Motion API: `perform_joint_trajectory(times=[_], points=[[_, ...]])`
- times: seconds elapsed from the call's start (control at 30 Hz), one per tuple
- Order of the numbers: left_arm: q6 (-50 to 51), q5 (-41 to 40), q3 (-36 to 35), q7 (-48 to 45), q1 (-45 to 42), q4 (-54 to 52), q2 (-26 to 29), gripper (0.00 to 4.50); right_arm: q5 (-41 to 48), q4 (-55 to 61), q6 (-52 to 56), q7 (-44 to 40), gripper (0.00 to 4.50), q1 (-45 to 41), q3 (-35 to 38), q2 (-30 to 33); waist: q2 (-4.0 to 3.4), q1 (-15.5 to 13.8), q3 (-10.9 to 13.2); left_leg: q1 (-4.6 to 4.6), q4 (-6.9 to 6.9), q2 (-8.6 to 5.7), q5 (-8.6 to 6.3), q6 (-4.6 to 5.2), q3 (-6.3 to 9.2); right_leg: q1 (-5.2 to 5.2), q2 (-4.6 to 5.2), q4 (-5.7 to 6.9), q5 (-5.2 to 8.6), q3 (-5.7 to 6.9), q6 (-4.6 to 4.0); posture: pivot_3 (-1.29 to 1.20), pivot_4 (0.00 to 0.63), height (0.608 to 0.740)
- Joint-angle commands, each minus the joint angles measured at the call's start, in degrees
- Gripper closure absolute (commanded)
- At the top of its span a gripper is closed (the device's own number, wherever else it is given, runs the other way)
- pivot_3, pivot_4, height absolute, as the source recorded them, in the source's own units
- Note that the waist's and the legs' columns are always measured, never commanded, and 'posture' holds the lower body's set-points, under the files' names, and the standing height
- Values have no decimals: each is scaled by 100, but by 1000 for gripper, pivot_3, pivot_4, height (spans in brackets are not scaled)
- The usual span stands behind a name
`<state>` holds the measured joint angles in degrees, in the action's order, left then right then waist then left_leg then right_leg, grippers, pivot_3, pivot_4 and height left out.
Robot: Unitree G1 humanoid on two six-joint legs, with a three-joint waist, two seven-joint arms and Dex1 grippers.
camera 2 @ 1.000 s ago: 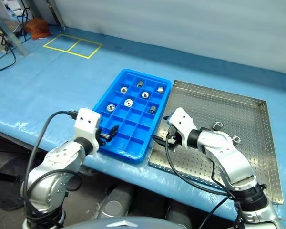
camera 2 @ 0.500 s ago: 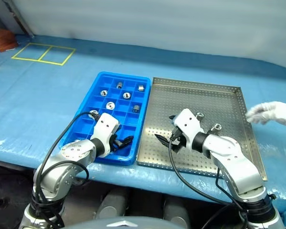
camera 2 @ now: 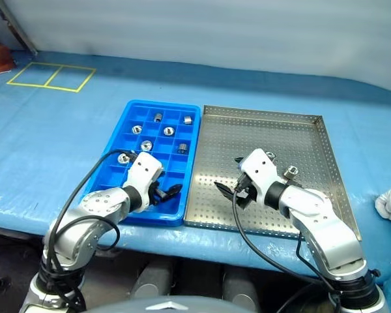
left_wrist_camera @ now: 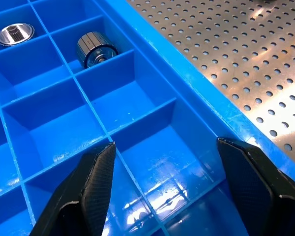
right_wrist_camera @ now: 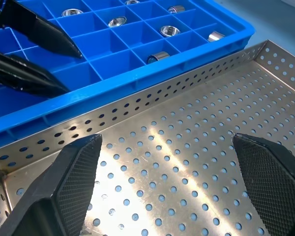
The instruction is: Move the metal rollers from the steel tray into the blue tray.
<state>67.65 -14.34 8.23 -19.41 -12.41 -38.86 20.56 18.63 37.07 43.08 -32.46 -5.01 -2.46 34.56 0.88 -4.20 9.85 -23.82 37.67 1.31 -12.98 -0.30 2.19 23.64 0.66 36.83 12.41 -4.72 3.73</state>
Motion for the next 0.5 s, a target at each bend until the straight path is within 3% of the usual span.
perform_joint_trajectory(times=[0.03, 0.27, 0.5], points=[[-172, -181, -213, -62, -279, -448, -3, 922, 41, 133, -17, 89, 0, 32, 182, 2, 0, 32, 0, 1, 0, 0, 0, 0, 0, 0, -1, 1, 0, 0, 0, 143, 150, 740], [-982, -373, 321, -326, -638, -76, -357, 922, -93, 202, 227, 409, 0, 201, 352, 48, 0, 163, 0, 1, 1, -1, 0, 0, -2, -2, -2, 0, -1, -3, 2, 118, 150, 740], [-2308, -276, 1195, -1154, -1420, 2337, -896, 922, -244, 639, 669, 659, 0, 587, 445, 264, -7, 276, -4, 4, 6, -1, 1, 2, -5, -3, -8, 6, -2, -11, 2, 24, 150, 740]])
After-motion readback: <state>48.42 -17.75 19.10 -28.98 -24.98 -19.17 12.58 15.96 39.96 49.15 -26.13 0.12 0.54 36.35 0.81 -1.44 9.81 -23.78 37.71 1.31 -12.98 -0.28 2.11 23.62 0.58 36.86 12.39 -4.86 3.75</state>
